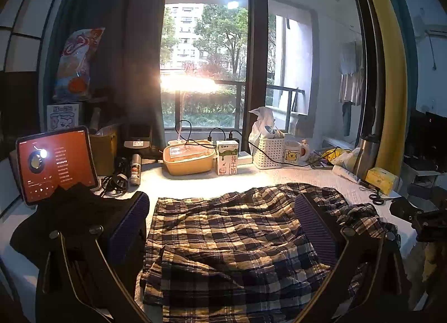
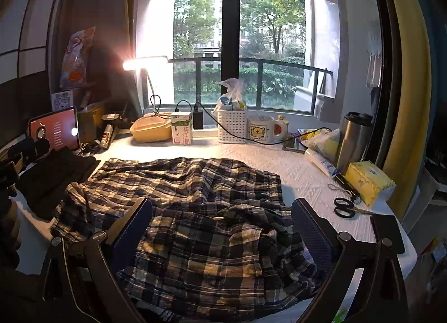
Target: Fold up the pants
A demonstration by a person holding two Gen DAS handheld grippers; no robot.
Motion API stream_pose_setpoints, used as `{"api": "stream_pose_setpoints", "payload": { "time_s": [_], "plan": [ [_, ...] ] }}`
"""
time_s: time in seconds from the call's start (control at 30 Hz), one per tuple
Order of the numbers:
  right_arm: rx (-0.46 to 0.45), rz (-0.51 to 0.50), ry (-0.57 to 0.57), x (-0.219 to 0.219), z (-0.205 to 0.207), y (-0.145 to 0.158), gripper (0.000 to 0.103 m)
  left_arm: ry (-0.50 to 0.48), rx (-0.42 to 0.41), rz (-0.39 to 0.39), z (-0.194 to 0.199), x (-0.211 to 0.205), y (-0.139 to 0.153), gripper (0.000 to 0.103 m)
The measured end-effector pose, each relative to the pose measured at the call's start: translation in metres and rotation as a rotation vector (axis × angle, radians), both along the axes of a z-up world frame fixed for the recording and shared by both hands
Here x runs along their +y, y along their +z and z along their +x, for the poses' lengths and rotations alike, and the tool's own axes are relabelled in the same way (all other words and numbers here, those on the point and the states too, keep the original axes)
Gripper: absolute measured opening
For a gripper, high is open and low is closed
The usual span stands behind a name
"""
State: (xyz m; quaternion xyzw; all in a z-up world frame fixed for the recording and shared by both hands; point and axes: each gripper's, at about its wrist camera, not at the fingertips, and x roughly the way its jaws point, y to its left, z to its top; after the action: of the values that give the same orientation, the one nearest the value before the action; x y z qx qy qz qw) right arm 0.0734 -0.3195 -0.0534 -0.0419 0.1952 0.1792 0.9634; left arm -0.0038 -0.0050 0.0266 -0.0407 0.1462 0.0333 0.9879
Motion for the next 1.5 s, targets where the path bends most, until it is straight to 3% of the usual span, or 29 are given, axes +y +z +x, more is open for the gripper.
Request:
{"api": "stream_pose_setpoints", "payload": {
  "time_s": [1.5],
  "plan": [
    [-0.002,-0.008,0.003,0.0054,-0.0033,0.0059,0.100,-0.005,0.003,0.002,-0.0030,-0.0017,0.0009,0.103]
  ]
}}
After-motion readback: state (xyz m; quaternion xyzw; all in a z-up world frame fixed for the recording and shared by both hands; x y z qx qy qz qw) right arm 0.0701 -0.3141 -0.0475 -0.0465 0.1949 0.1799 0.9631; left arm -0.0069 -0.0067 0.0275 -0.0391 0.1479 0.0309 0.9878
